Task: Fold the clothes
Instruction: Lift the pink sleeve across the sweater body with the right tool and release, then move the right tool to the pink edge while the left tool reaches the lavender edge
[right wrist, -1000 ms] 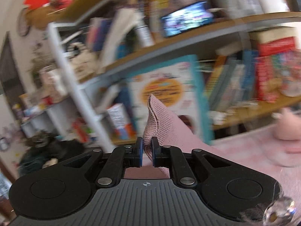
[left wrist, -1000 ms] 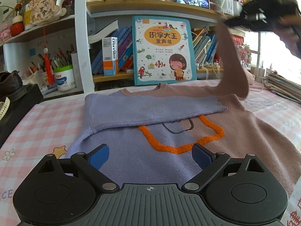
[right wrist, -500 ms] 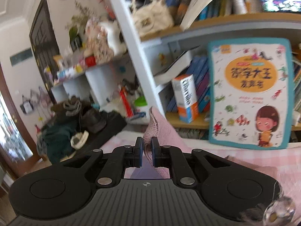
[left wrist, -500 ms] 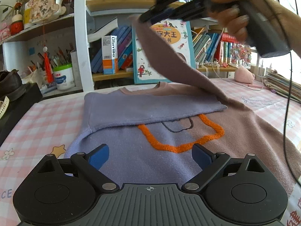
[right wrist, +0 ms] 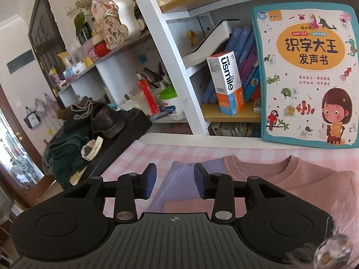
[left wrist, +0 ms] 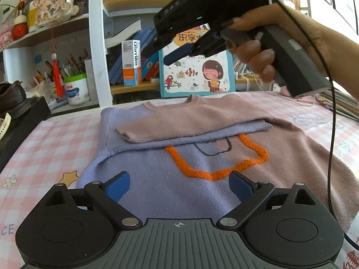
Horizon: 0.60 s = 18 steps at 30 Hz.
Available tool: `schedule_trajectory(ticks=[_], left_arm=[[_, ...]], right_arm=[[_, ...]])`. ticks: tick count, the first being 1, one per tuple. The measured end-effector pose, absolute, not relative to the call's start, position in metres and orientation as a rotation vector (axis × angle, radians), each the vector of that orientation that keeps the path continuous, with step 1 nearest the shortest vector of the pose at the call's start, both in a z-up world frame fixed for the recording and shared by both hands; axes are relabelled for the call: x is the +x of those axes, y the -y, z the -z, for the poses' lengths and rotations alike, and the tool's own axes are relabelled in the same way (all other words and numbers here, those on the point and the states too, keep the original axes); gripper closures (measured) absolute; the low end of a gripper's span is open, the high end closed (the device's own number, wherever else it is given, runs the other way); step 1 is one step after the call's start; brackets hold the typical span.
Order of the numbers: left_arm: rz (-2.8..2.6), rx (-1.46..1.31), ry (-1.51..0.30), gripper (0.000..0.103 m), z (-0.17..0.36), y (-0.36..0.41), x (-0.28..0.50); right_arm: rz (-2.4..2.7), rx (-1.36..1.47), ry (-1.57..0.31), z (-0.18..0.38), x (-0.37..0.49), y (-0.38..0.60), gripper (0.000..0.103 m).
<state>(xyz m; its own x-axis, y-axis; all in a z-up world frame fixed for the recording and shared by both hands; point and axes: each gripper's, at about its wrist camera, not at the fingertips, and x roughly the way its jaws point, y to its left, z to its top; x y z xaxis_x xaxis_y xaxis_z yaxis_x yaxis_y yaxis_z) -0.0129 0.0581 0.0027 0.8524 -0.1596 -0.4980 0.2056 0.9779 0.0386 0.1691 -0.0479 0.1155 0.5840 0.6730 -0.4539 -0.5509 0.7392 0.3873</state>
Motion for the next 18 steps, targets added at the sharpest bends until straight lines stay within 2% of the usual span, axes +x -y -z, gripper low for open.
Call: schedule_trajectory(ticks=[4,18], left_arm=[[0.191,0.099,-0.512,0.006,-0.003,-0.057,-0.013],[0.203,0.078,-0.520,0.006,-0.003,-0.062,-0.024]], right_arm=[[-0.727,0.249,-0.623,-0.114,0.157,0.067,0.063],[-0.598,0.217,-0.712,-0.083,0.056,0.180,0.057]])
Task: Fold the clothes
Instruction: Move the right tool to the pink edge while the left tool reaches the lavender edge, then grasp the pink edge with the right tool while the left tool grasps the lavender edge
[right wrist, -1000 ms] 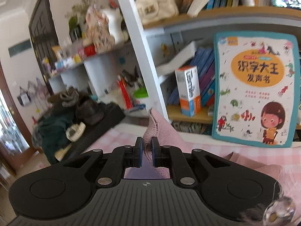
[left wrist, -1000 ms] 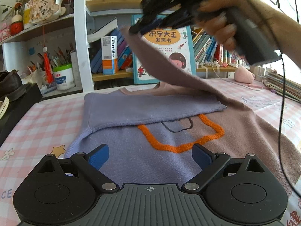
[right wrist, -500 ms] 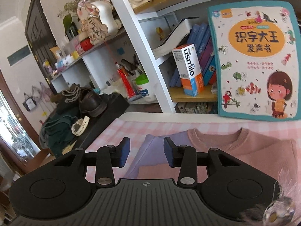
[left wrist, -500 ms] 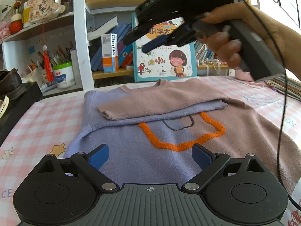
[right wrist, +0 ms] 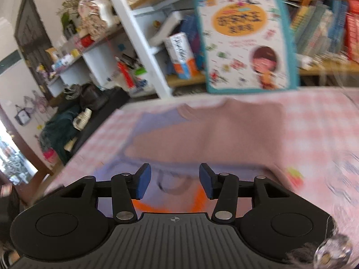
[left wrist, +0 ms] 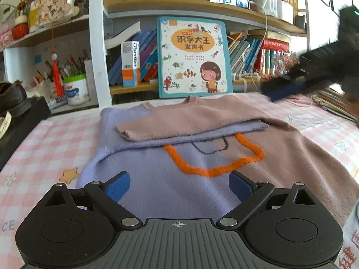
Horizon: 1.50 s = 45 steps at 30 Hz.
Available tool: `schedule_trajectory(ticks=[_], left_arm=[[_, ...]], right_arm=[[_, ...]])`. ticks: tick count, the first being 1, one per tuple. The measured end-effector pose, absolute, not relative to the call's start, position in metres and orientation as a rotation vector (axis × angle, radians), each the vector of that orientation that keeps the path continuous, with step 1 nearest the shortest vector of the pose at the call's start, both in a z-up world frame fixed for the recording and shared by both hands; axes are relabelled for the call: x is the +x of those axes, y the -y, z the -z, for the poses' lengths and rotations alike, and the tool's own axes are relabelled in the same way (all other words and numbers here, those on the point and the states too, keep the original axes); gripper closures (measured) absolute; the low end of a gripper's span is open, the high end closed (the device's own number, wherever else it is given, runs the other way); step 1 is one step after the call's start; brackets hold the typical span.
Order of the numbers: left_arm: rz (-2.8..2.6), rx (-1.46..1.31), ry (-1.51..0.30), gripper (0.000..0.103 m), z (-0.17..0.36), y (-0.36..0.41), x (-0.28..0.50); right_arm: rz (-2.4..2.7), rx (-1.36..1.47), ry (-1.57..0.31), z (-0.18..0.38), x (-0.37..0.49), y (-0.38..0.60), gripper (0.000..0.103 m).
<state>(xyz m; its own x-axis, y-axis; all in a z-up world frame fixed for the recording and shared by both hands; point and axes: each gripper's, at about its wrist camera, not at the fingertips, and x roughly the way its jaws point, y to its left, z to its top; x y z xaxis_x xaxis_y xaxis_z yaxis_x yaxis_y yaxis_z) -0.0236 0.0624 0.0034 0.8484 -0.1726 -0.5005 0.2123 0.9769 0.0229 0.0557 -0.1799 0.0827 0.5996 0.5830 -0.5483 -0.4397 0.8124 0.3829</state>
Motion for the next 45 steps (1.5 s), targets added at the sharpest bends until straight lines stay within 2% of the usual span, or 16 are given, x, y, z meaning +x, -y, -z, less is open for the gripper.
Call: schedule_trajectory(ticks=[11,19,23,32,33,34,38,39,42,45], left_arm=[[0.176,0.174,-0.582,0.006,-0.012,-0.074,-0.055],[0.075,-0.027,-0.655,0.007,-0.020,-0.125,-0.066],[0.060,-0.129,-0.686,0.011,-0.018,-0.146,-0.070],[0.087,-0.285,-0.731,0.053,-0.001,-0.162,-0.067],[0.102,-0.295,-0.734,0.068,-0.001,-0.162,-0.065],[0.121,-0.305,-0.738,0.078,0.000,-0.162,-0.063],[0.168,-0.292,-0.745,0.091,0.001,-0.156,-0.058],[0.178,-0.292,-0.731,0.095,-0.001,-0.155,-0.058],[0.212,-0.311,-0.683,0.095,-0.011,-0.152,-0.060],[0.247,-0.339,-0.633,0.095,-0.020,-0.149,-0.062]], right_arm=[[-0.403,0.333,-0.836,-0.041,-0.035,0.263,0.054],[-0.364,0.489,-0.880,-0.023,-0.077,0.286,0.049],[-0.370,0.513,-0.872,-0.022,-0.083,0.285,0.049],[-0.427,0.489,-0.863,-0.020,-0.078,0.269,0.051],[-0.428,0.484,-0.862,-0.020,-0.077,0.268,0.051],[-0.430,0.478,-0.863,-0.020,-0.076,0.267,0.054],[-0.432,0.460,-0.886,-0.019,-0.071,0.264,0.075],[-0.432,0.460,-0.894,-0.019,-0.070,0.264,0.085],[-0.453,0.456,-0.876,-0.023,-0.070,0.262,0.090],[-0.501,0.495,-0.810,-0.035,-0.072,0.261,0.090]])
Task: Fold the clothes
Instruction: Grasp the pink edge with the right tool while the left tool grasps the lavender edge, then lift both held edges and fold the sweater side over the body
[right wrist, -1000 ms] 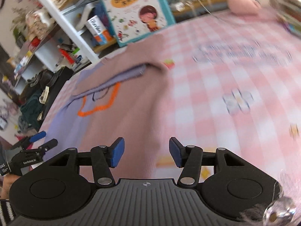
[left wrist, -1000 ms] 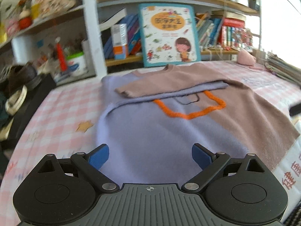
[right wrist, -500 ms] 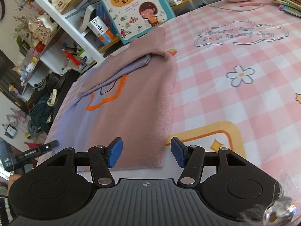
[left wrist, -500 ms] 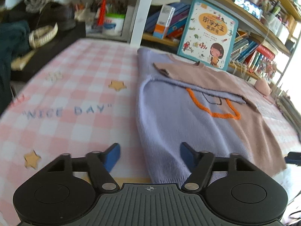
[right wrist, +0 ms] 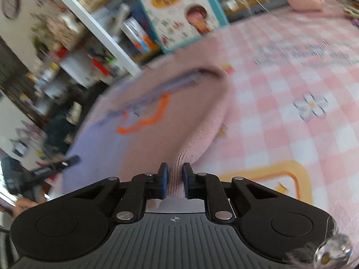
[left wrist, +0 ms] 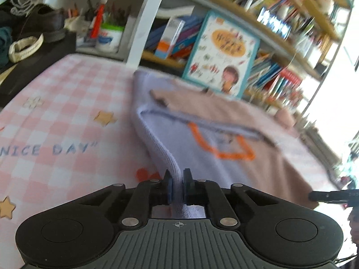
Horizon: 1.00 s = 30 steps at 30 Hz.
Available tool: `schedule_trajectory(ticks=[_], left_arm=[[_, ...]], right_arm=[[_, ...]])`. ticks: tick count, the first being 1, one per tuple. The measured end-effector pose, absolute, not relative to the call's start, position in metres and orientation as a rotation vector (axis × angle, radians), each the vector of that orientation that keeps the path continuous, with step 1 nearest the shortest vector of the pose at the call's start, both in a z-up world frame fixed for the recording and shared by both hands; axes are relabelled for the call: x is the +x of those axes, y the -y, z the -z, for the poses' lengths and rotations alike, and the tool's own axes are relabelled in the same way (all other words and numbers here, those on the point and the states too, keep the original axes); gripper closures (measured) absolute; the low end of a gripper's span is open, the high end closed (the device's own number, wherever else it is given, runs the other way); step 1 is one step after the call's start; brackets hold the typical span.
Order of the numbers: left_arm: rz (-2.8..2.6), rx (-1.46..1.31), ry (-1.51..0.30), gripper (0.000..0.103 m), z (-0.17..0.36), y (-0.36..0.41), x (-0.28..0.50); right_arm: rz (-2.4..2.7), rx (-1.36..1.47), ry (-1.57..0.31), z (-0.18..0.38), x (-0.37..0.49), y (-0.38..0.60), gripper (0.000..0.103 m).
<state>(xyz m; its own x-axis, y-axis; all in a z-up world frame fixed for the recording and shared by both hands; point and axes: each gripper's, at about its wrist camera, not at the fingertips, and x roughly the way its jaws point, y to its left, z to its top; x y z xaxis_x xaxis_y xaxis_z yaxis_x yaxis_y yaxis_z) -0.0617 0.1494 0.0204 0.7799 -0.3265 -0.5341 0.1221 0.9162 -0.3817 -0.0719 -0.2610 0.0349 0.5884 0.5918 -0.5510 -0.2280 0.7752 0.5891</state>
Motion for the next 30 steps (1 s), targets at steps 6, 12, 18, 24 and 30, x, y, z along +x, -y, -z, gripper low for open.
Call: schedule_trajectory(ticks=[6,12,18,24,30], left_arm=[[0.237,-0.378,-0.718,0.090,-0.006,-0.158,-0.058],[0.255,-0.478,-0.776,0.070,0.007,-0.172,-0.065],[0.271,-0.544,-0.757,0.074,0.012,-0.178,-0.058],[0.238,-0.517,-0.736,0.096,0.012,-0.176,-0.055],[0.255,-0.503,-0.723,0.096,0.006,-0.177,-0.059]], right_arm=[[-0.492,0.520,-0.820,-0.034,-0.071,0.263,0.090],[-0.481,0.631,-0.874,-0.017,-0.068,0.274,0.066],[-0.506,0.654,-0.896,-0.009,-0.054,0.268,0.062],[-0.490,0.594,-0.884,-0.011,-0.050,0.261,0.090],[-0.486,0.582,-0.778,-0.033,-0.071,0.273,0.092]])
